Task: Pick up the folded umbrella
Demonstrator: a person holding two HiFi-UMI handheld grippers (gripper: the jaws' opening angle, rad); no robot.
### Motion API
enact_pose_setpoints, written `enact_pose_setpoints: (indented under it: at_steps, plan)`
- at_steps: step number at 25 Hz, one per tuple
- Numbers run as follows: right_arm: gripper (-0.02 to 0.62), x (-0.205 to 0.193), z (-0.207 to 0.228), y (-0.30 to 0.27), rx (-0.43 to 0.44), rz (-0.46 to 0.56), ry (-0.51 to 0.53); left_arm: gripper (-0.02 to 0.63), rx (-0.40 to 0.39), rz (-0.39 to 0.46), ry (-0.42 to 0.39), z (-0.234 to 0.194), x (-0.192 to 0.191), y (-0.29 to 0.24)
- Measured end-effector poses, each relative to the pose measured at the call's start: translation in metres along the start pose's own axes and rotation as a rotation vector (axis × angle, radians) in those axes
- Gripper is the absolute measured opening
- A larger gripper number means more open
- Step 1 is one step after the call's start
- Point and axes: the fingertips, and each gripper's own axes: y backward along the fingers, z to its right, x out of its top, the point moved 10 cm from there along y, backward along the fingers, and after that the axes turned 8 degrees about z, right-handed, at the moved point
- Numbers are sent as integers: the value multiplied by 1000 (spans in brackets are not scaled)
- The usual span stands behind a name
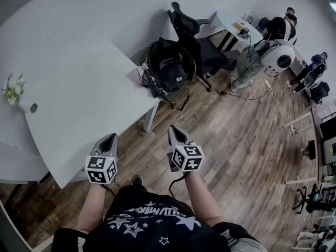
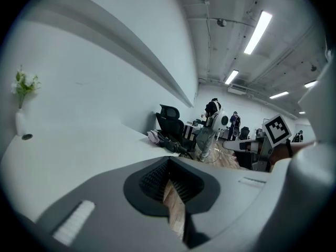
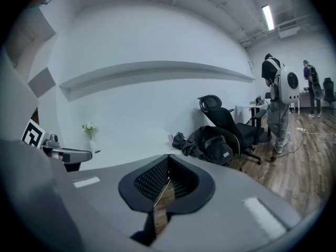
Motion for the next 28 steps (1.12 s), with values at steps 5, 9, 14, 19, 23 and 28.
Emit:
enact_pose_setpoints:
  at_steps: [5,9,14,19,23,28]
  plan:
    - [17,2,2,-20,-53,-14,10,3,-26,-27,19,-18,0,-22]
    - [17,1,9,-26,-64,-22,8,3,-38,-32,26,-22,-5,-31]
    - [17,-4,19,-43,-61,-32,-25,3,-22,-19,34,-25,-4,-40]
    - [17,-2,30,-77,-20,-49,-26,3,25,-24,29,-32,-2,-54]
    - [17,9,40,-114,30,-58,-10,3,70,-21,33,-39,5,-74]
    - [17,29,61,-166,101,-89,10,3,124,-11,39,-42,19,-115]
